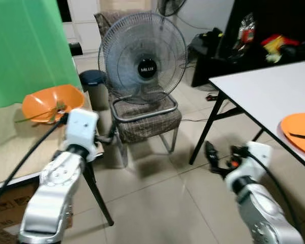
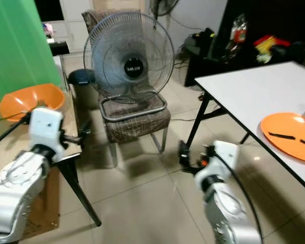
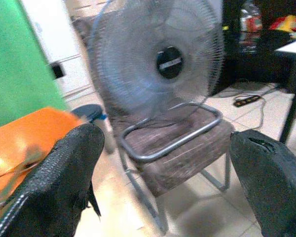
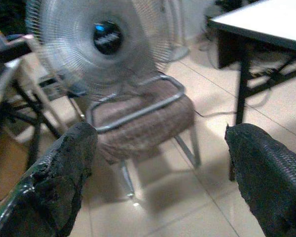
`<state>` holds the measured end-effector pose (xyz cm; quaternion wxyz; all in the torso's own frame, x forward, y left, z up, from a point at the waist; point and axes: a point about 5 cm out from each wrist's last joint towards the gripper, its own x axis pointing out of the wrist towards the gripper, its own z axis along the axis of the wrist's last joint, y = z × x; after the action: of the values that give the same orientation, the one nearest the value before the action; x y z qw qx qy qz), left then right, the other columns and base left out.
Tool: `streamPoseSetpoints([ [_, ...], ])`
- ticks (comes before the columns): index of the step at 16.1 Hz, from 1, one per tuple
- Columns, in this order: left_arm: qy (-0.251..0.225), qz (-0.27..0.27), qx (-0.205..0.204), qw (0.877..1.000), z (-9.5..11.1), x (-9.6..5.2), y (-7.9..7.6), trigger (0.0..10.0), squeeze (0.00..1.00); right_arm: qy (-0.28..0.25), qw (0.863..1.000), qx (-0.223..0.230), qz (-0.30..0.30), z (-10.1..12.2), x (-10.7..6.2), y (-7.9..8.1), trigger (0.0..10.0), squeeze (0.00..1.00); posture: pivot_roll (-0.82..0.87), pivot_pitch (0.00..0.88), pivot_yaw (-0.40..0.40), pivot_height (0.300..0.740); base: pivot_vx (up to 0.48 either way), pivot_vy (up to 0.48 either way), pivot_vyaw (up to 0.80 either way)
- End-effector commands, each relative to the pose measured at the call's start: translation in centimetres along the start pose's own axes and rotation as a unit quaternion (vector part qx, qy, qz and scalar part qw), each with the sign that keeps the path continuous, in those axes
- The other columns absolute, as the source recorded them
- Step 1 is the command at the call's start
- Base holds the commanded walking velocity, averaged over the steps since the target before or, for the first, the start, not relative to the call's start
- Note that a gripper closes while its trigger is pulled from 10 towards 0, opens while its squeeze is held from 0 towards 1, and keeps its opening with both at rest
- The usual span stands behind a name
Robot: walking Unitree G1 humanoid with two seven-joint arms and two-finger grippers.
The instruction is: Setting the table
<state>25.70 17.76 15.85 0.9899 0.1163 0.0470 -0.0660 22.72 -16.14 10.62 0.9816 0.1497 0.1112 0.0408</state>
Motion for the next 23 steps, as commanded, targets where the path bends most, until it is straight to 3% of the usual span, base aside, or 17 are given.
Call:
streamPoseSetpoints([
  [1, -0.002, -0.003, -0.004, 1.0, 0.1, 0.1, -0.3, 10.0, 0.0, 0.001, 1.0, -0.006, -0.002, 0.3, 0.1, -0.3, 10.0, 0.0, 0.09, 0.0, -0.012, 0.74, 0.0, 0.3, 0.0],
  [7, 0.024, -0.015, -0.032, 0.999, -0.7, -1.0, -1.0, 10.0, 0.0, 0.003, 1.0, 0.016, 0.025, 0.2, 0.0, 0.0, 10.0, 0.0, 0.1, 0.0, -0.006, 0.74, 0.0, 0.05, 0.0],
  [8, 0.027, -0.03, -0.049, 0.998, -0.5, -0.5, -1.1, 10.0, 1.0, -0.002, 0.999, 0.025, 0.021, 0.2, 0.2, -0.2, 10.0, 0.0, 0.09, 0.0, 0.003, 0.74, 0.0, 0.0, 0.0],
  [13, 0.004, -0.037, -0.03, 0.999, 0.1, 0.7, -1.3, 10.0, 1.0, -0.004, 1.0, 0.025, -0.002, 0.0, -0.2, -0.8, 10.0, 0.0, 0.06, 0.0, 0.012, 0.74, 0.0, 0.0, 0.0],
  [14, 0.003, -0.038, -0.031, 0.999, 0.2, 0.7, -1.4, 10.0, 0.83, -0.005, 1.0, 0.027, -0.002, 0.1, -0.2, -0.9, 10.0, 0.0, 0.06, 0.0, 0.012, 0.74, 0.0, 0.0, 0.0],
  [15, 0.0, -0.038, -0.032, 0.999, 0.2, 0.7, -1.5, 10.0, 0.37, -0.006, 1.0, 0.029, 0.0, 0.0, -0.2, -0.9, 10.0, 0.0, 0.06, 0.0, 0.012, 0.74, 0.0, 0.0, 0.0],
  [16, -0.003, -0.035, -0.029, 0.999, 0.3, 0.9, -1.5, 10.0, 0.09, -0.005, 1.0, 0.021, 0.009, 0.0, -0.1, -0.7, 10.0, 0.0, 0.06, 0.0, 0.01, 0.74, 0.0, 0.0, 0.0],
  [17, -0.007, -0.035, -0.026, 0.999, 0.5, 1.0, -1.4, 10.0, 0.08, -0.003, 1.0, 0.0, 0.026, 0.1, 0.1, -0.3, 10.0, 0.0, 0.06, 0.0, 0.009, 0.74, 0.0, 0.0, 0.8],
  [23, -0.023, -0.032, -0.024, 0.999, 0.9, 1.0, -1.1, 10.0, 0.09, 0.007, 0.996, 0.002, 0.094, 0.1, 0.4, 1.2, 10.0, 0.0, 0.08, 0.0, -0.006, 0.74, 0.14, 0.0, 0.8],
])
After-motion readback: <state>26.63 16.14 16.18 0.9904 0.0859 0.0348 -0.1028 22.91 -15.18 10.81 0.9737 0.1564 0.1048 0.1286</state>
